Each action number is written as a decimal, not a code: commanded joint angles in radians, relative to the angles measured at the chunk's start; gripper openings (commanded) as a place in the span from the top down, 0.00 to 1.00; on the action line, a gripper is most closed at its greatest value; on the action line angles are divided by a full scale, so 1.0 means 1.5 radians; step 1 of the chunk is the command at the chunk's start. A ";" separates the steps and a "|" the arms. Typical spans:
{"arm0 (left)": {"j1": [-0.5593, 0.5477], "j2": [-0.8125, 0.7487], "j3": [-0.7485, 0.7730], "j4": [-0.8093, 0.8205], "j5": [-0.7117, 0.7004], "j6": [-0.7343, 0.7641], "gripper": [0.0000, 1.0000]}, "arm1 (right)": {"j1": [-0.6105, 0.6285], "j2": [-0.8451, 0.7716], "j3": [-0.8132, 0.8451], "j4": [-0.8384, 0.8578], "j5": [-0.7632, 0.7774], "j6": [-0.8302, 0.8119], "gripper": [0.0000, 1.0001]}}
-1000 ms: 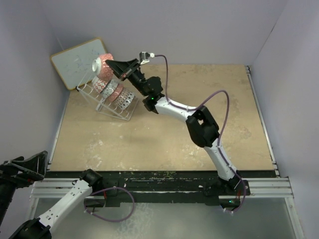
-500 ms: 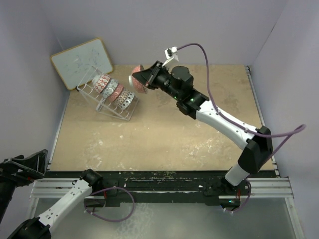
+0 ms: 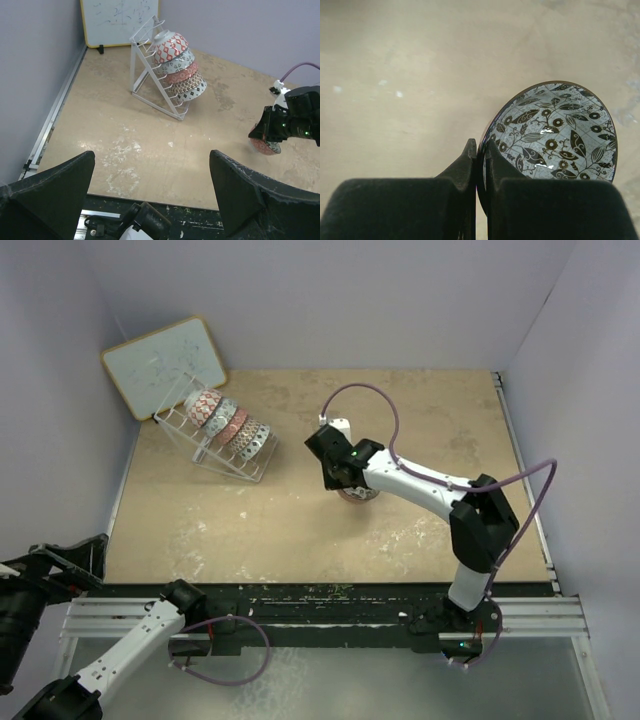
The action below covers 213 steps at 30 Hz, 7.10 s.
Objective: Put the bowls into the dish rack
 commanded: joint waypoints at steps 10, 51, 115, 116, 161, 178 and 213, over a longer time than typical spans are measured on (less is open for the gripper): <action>-0.004 0.007 -0.020 0.026 0.003 -0.006 0.01 | 0.043 0.087 0.028 -0.055 0.091 -0.018 1.00; -0.008 -0.013 -0.027 0.001 -0.006 -0.020 0.01 | 0.140 0.007 -0.005 -0.169 0.075 0.028 0.53; -0.008 0.046 0.020 -0.002 -0.010 -0.010 0.01 | -0.161 0.125 -0.403 1.642 -0.597 0.678 1.00; -0.008 0.048 0.021 -0.001 -0.009 -0.010 0.01 | -0.162 0.144 -0.393 1.648 -0.590 0.691 1.00; -0.008 0.048 -0.002 -0.002 -0.019 -0.006 0.01 | -0.148 0.342 -0.239 1.649 -0.402 0.804 1.00; -0.009 0.051 -0.007 -0.001 -0.015 -0.005 0.01 | -0.179 0.344 -0.371 1.649 -0.467 0.784 1.00; -0.009 0.044 -0.036 0.035 -0.001 -0.002 0.01 | -0.218 0.218 -0.279 1.647 -0.544 0.786 1.00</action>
